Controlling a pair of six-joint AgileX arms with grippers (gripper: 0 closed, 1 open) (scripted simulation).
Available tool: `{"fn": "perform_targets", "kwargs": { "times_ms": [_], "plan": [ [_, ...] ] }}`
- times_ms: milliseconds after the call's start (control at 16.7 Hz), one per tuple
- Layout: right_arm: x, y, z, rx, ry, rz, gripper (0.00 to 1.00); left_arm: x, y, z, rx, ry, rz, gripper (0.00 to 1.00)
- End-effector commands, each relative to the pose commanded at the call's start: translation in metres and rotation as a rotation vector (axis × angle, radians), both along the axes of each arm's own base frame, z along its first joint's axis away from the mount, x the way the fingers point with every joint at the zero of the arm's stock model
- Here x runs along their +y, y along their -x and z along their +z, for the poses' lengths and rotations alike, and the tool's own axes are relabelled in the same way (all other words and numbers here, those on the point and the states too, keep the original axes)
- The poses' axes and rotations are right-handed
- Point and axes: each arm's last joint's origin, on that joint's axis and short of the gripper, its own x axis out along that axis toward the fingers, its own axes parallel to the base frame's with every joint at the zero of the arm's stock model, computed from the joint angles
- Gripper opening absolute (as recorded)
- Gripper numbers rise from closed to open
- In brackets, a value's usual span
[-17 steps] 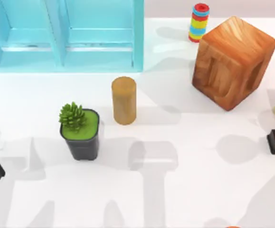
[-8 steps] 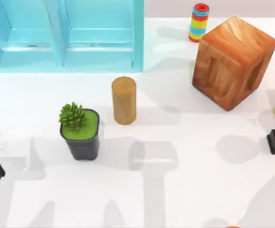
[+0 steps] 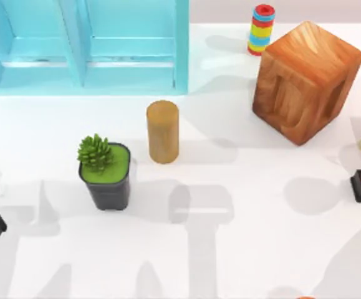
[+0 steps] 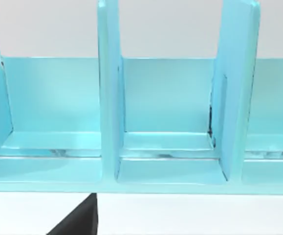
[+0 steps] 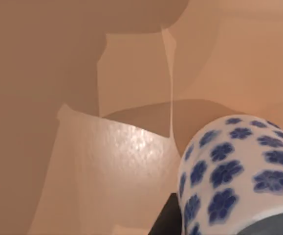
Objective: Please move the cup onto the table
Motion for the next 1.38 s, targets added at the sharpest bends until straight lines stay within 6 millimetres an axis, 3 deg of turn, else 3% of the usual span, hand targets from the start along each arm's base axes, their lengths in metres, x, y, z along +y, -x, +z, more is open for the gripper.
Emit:
{"fn": "perform_targets", "kwargs": {
  "times_ms": [480, 720, 1080, 1380],
  "plan": [
    [0.005, 0.009, 0.008, 0.046, -0.010, -0.061, 0.00, 0.000, 0.000, 0.000, 0.000, 0.000, 0.000, 1.00],
    [0.030, 0.017, 0.037, 0.101, -0.027, -0.111, 0.00, 0.000, 0.000, 0.000, 0.000, 0.000, 0.000, 1.00],
    [0.084, 0.003, 0.091, 0.001, -0.005, -0.016, 0.00, 0.000, 0.000, 0.000, 0.000, 0.000, 0.000, 1.00],
    [0.100, -0.001, 0.101, -0.002, 0.001, -0.002, 0.00, 0.000, 0.000, 0.000, 0.000, 0.000, 0.000, 1.00]
  ]
}}
